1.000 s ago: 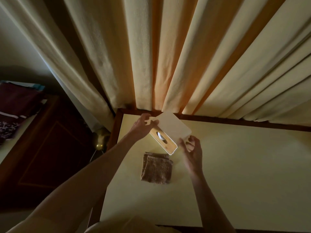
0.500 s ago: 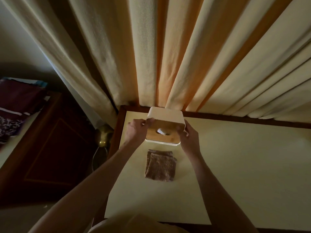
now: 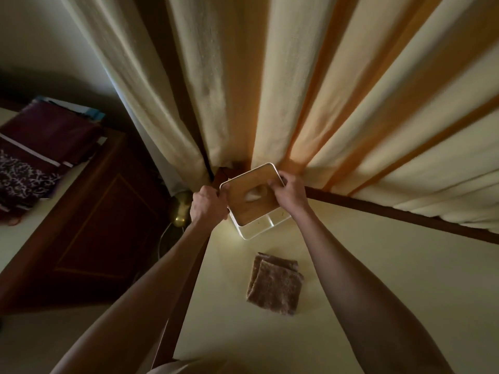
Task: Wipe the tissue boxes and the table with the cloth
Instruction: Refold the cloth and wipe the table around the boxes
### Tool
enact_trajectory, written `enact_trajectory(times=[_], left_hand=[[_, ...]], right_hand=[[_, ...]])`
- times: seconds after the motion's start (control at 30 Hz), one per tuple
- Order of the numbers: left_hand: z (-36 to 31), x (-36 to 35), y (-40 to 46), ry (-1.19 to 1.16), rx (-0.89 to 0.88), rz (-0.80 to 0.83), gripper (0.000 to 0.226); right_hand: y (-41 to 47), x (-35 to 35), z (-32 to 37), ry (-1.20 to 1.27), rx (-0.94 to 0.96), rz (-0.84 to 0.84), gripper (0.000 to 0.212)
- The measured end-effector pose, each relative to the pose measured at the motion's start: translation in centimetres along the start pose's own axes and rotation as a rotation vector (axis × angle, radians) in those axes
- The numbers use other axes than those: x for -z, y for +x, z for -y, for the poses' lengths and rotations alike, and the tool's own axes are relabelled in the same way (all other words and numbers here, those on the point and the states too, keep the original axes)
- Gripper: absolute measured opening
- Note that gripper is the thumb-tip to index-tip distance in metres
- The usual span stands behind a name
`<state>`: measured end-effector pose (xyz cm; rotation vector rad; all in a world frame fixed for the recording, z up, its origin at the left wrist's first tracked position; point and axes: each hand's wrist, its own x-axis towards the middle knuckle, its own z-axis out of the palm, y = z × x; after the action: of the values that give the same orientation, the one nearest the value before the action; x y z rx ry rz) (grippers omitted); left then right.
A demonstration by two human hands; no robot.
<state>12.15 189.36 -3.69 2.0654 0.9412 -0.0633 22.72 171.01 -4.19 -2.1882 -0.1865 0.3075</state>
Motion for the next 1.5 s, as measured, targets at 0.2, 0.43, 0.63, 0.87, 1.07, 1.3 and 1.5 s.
enact_trajectory(times=[0.2, 0.43, 0.63, 0.87, 1.07, 1.3, 1.5], left_hand=[[0.7, -0.5, 2.7, -0.005, 0.024, 0.011, 0.049], [0.7, -1.1, 4.1, 0.094, -0.004, -0.056, 0.046], [-0.2, -0.8, 4.3, 0.121, -0.297, -0.119, 0.036], [-0.9, -1.1, 3.5, 0.107, -0.302, -0.018, 0.045], [-1.4, -0.7, 2.9, 0.174, -0.410, -0.057, 0.040], [-3.7, -1.1, 2.2, 0.240, -0.452, -0.011, 0.028], [-3.7, -1.1, 2.5, 0.222, -0.424, -0.012, 0.029]], right_hand=[[3.2, -1.7, -0.3, -0.036, -0.048, 0.024, 0.033], [3.8, -2.7, -1.0, -0.088, 0.113, -0.089, 0.037], [2.1, -2.8, 0.8, -0.321, 0.200, 0.083, 0.030], [2.0, -2.6, 2.4, -0.368, 0.121, 0.172, 0.016], [2.4, -1.9, 1.7, -0.190, 0.261, 0.049, 0.005], [2.1, -1.0, 3.2, -0.162, 0.374, 0.075, 0.013], [2.6, -0.9, 3.6, -0.149, 0.374, 0.105, 0.014]])
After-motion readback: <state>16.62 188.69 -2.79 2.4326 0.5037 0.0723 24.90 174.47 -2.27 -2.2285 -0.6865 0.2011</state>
